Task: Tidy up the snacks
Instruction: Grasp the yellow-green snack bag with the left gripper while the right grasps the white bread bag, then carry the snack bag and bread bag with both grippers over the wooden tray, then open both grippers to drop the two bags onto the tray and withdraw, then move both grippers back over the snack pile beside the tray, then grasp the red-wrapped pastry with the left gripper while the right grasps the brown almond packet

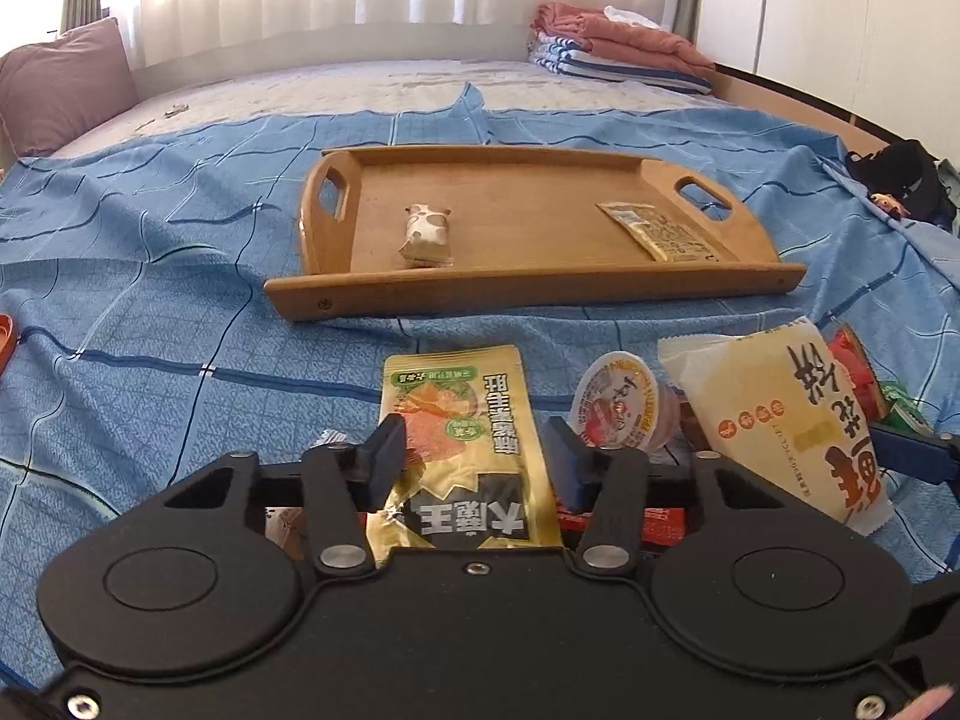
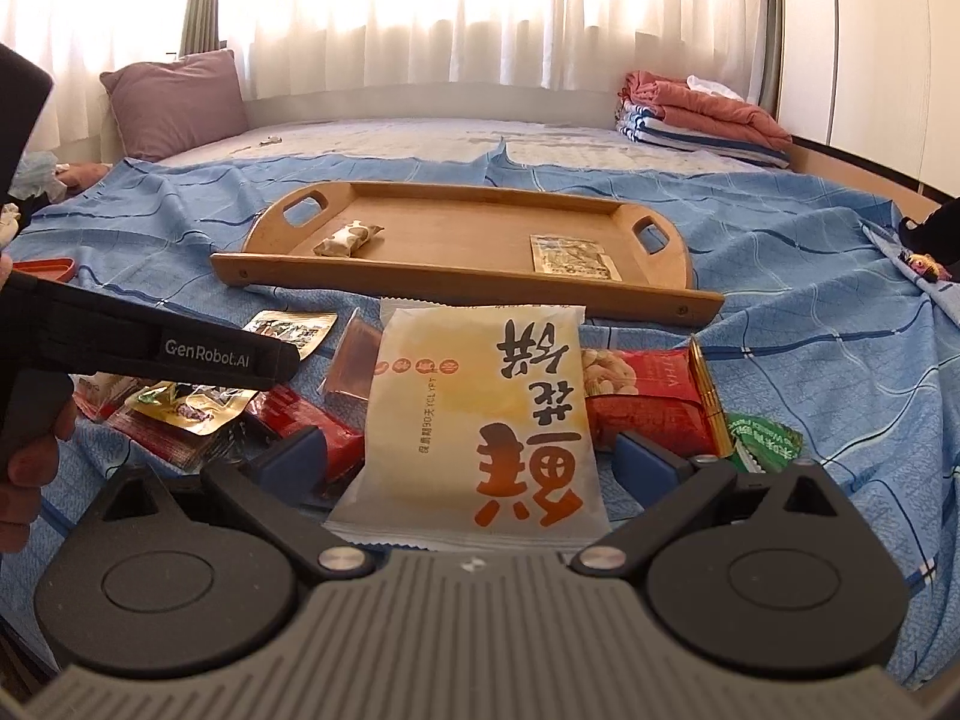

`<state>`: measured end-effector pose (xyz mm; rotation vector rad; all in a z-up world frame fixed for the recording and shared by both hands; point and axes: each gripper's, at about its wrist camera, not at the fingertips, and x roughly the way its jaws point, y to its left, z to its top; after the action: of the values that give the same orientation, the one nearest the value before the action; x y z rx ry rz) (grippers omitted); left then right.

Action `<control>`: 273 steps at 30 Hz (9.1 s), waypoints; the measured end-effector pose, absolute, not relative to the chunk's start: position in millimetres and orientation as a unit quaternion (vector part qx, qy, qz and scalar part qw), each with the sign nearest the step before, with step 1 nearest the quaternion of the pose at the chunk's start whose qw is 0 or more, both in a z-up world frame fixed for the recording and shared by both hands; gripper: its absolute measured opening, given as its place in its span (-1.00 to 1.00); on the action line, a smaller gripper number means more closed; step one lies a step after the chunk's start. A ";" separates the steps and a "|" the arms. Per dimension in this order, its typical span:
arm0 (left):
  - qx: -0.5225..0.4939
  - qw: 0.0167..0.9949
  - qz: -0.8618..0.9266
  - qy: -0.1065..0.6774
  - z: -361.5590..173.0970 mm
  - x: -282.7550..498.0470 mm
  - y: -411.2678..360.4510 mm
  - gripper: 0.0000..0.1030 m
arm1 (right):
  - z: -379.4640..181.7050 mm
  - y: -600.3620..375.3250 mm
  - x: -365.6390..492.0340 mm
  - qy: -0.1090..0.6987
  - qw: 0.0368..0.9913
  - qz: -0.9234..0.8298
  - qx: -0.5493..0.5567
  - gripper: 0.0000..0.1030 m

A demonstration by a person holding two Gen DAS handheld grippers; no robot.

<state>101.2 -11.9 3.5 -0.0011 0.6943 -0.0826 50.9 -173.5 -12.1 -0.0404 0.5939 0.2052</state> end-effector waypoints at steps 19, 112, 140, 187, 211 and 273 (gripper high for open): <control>-0.003 0.925 -0.096 0.369 -0.6 112.0 5.3 0.67 | -6.2 -182.1 55.1 0.337 0.935 0.111 -0.005 0.89; -0.031 0.892 0.034 0.450 27.2 392.9 15.4 0.09 | 26.1 -211.9 339.3 0.470 0.878 0.092 0.012 0.06; -0.018 0.894 0.044 0.446 12.1 391.6 14.5 0.17 | 25.6 -218.9 334.4 0.451 0.887 0.094 0.036 0.30; -0.026 0.946 -0.017 0.323 76.1 111.3 38.8 0.91 | 51.3 -225.6 87.3 0.279 0.952 0.121 0.019 1.00; -0.077 0.939 -0.012 0.336 12.3 40.4 48.9 0.93 | -8.1 -196.1 36.1 0.311 0.941 0.132 -0.033 1.00; -0.020 0.946 0.041 0.322 -7.4 61.9 55.4 -0.21 | -13.8 -161.7 77.9 0.324 0.937 0.129 -0.029 0.09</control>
<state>61.9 55.4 -7.4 -0.0416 0.6555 0.0843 77.9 -161.7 -13.8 -0.0599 0.6612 0.2631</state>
